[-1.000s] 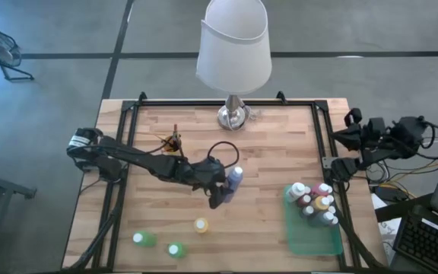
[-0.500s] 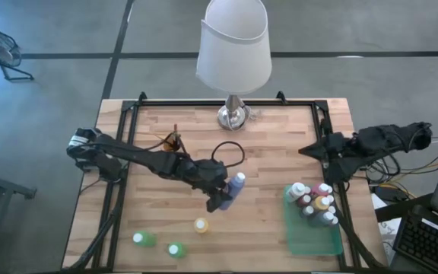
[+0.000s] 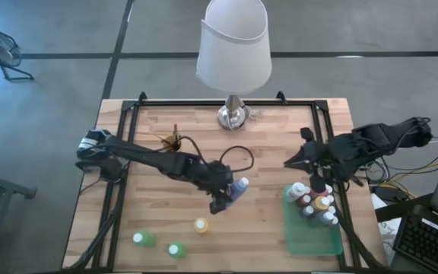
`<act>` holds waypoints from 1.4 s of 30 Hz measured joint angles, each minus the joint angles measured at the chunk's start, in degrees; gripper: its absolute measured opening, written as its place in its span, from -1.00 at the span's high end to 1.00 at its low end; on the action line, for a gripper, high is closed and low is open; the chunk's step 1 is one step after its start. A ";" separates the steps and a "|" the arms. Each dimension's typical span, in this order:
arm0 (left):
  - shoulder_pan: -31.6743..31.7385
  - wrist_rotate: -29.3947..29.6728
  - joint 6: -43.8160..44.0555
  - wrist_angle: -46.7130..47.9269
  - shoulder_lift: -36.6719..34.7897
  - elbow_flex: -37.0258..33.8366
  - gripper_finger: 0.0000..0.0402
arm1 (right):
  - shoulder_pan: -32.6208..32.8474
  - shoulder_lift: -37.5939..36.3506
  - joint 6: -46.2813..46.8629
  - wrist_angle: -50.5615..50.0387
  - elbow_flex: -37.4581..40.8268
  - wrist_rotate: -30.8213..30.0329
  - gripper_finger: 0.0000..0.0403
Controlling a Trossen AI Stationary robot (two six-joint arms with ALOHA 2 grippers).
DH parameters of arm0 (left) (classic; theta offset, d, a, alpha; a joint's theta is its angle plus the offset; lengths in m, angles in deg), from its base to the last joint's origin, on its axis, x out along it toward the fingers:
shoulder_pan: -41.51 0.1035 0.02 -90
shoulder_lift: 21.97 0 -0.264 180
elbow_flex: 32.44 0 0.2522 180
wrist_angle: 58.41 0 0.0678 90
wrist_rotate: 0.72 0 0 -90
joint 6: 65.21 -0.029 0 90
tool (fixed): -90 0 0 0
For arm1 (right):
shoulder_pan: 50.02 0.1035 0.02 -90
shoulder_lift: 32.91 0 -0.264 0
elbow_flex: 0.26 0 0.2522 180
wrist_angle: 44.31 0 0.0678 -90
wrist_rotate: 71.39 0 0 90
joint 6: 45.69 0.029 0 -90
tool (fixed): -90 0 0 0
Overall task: Pick & Place Paint Supplies
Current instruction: Put the blue paint bottle into the green bin
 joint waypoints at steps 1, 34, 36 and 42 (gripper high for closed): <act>0.00 -0.04 -0.81 1.23 0.85 1.22 0.06 | -0.09 1.28 0.17 -0.48 -0.84 0.05 0.77; 3.13 0.98 -12.64 18.52 6.67 16.82 0.06 | -2.12 19.12 1.43 6.64 -4.16 2.07 -0.38; 3.13 1.04 -13.22 18.52 6.67 16.82 0.06 | -2.95 19.33 1.55 7.57 -4.15 4.60 -0.38; 3.13 1.22 -14.14 18.49 6.67 16.74 0.06 | -4.71 21.23 2.13 9.48 -3.88 8.21 -0.30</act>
